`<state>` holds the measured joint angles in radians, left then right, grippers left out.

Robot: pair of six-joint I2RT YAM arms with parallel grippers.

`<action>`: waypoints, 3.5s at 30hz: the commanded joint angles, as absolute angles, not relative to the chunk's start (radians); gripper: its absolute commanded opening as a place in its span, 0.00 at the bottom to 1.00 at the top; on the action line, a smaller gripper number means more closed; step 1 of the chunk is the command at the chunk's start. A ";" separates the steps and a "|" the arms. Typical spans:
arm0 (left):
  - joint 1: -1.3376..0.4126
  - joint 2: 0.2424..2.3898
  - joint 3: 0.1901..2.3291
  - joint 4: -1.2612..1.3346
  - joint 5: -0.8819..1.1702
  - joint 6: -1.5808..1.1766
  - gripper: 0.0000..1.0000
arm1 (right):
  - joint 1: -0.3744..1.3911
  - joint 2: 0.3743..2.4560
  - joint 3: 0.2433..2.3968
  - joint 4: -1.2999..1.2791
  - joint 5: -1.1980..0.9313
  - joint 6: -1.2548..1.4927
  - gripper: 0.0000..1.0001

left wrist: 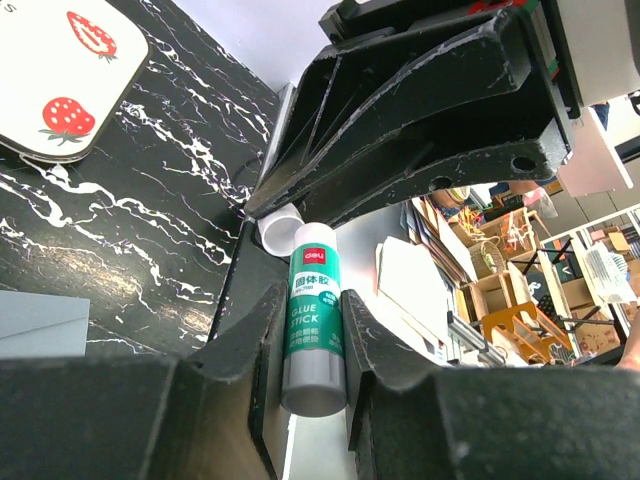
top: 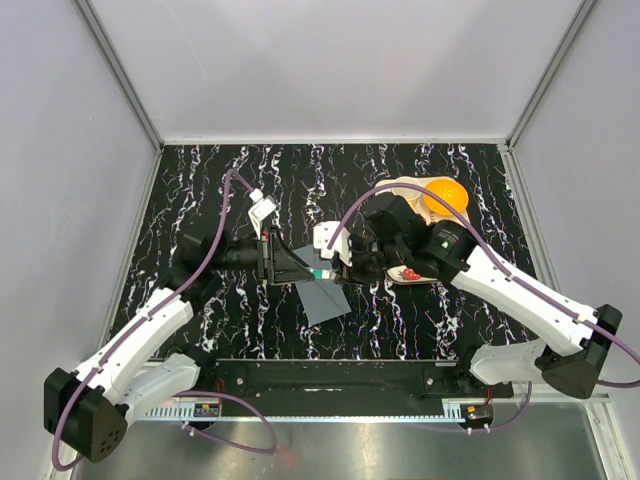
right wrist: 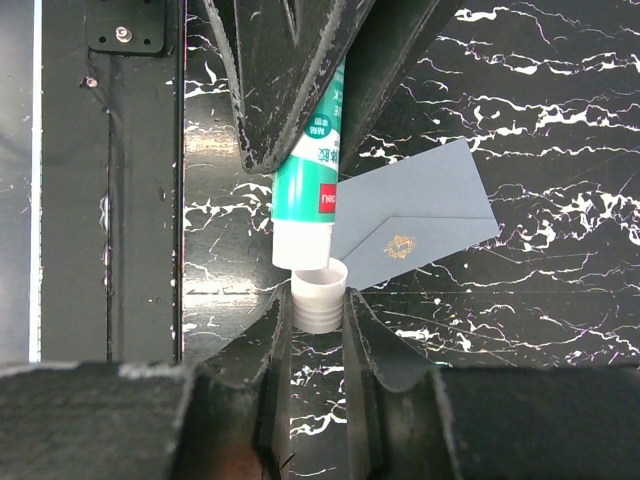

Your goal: Place the letter into the envelope and seal it

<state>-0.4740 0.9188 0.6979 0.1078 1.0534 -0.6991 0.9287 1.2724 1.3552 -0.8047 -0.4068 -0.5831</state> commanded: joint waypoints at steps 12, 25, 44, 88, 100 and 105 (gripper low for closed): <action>-0.479 0.925 0.696 0.098 1.008 -0.644 0.00 | 0.963 1.209 1.350 -0.738 -0.408 -0.626 0.00; -0.521 0.940 0.727 0.017 0.986 -0.589 0.00 | 1.005 1.270 1.404 -0.788 -0.353 -0.646 0.00; -0.566 0.979 0.638 0.156 0.927 -0.775 0.00 | 1.094 1.391 1.539 -0.807 -0.322 -0.617 0.00; -0.428 1.000 0.802 -0.311 0.908 -0.412 0.00 | 1.229 1.252 1.364 -0.540 -0.144 -0.611 0.00; -0.264 1.290 1.371 -1.121 0.494 0.478 0.00 | 0.983 1.158 1.269 -0.724 -0.202 -0.505 0.98; -0.207 1.356 1.485 -1.224 0.596 0.561 0.00 | 0.940 1.147 1.220 -0.718 -0.216 -0.485 0.98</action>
